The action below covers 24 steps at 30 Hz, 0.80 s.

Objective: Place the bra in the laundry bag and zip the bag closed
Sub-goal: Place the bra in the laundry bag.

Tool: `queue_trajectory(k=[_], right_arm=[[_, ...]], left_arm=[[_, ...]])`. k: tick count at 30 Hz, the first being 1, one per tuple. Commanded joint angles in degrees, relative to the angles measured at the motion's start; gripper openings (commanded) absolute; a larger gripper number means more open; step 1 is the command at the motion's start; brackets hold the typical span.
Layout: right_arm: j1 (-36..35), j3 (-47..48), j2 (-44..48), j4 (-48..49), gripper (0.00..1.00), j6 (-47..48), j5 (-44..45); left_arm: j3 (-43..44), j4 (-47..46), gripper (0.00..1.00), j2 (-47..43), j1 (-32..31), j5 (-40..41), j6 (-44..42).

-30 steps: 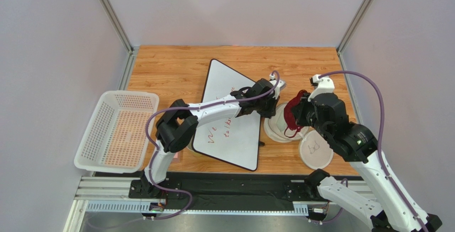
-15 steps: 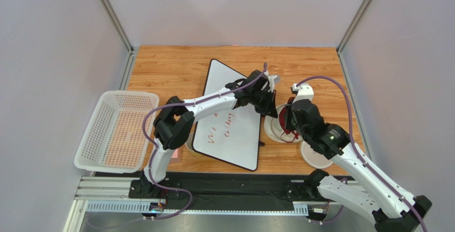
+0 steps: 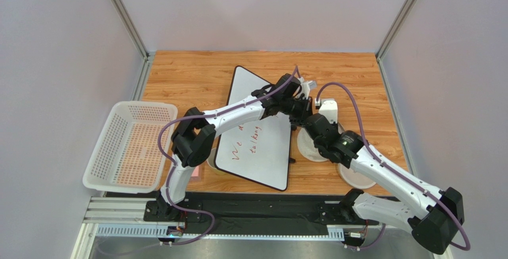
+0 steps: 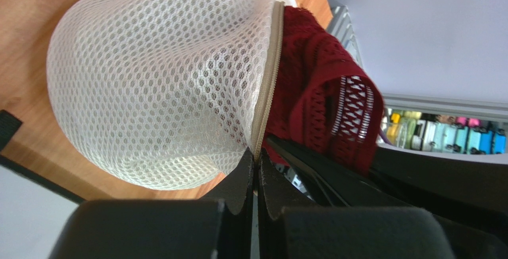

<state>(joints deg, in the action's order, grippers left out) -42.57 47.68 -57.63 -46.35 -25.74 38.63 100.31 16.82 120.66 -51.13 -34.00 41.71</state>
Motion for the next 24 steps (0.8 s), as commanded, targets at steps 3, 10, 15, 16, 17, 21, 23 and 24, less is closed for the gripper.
queue_trajectory(k=[3, 10, 15, 16, 17, 21, 23, 24], right_arm=[[0.9, 2.8, -5.3, -4.6, 0.0, -4.2, 3.6], [1.5, 6.1, -11.5, -5.1, 0.0, -4.2, -6.9], [6.4, 4.8, -14.6, 2.5, 0.04, -0.9, -14.6], [6.7, 5.0, -14.9, 2.8, 0.07, 0.0, -15.4], [6.9, 5.1, -15.0, 3.4, 0.11, 0.8, -15.6], [7.0, 5.1, -12.8, 5.1, 0.27, 4.4, -17.8], [7.0, 5.6, -12.0, 4.3, 0.36, 5.6, -20.0], [7.1, 6.2, -11.5, 3.6, 0.38, 5.6, -21.5]], left_arm=[[1.6, -4.6, 0.0, -0.3, 0.5, -6.5, 3.6], [-0.6, -7.1, 0.0, 0.0, 0.7, -7.0, 2.5], [-1.5, -7.0, 0.0, 2.6, 1.1, -6.7, 2.3], [-1.8, -6.3, 0.0, 2.6, 1.4, -6.3, 2.0], [-1.7, -5.8, 0.0, 2.6, 1.5, -6.2, 1.8], [-1.3, -4.2, 0.0, 2.2, 1.4, -5.6, 0.5], [-1.2, -3.0, 0.0, 1.9, 1.4, -4.9, -0.1], [-1.1, -2.8, 0.0, 1.9, 1.4, -4.9, -0.4]])
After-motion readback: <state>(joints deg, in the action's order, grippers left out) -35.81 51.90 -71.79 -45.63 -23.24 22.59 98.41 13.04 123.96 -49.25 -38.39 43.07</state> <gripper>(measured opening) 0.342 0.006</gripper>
